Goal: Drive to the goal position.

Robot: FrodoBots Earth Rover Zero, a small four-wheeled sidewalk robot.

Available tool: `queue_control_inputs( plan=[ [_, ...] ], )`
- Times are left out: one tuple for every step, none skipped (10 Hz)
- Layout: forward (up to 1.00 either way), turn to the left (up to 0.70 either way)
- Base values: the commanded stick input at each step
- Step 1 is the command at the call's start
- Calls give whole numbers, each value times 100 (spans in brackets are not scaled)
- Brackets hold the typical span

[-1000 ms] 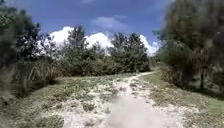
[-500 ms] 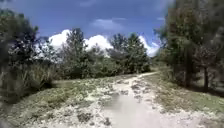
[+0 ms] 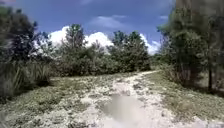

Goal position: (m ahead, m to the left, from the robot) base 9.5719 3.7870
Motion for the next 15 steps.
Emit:
queue_control_inputs(
  plan=[
    [50, 0],
    [50, 0],
    [50, 0],
    [50, 0],
    [50, 0],
    [50, 0],
    [50, 0],
    [50, 0],
    [50, 0],
    [50, 0],
    [50, 0],
    [50, 0],
    [50, 0],
    [50, 0],
    [50, 0]
  ],
)
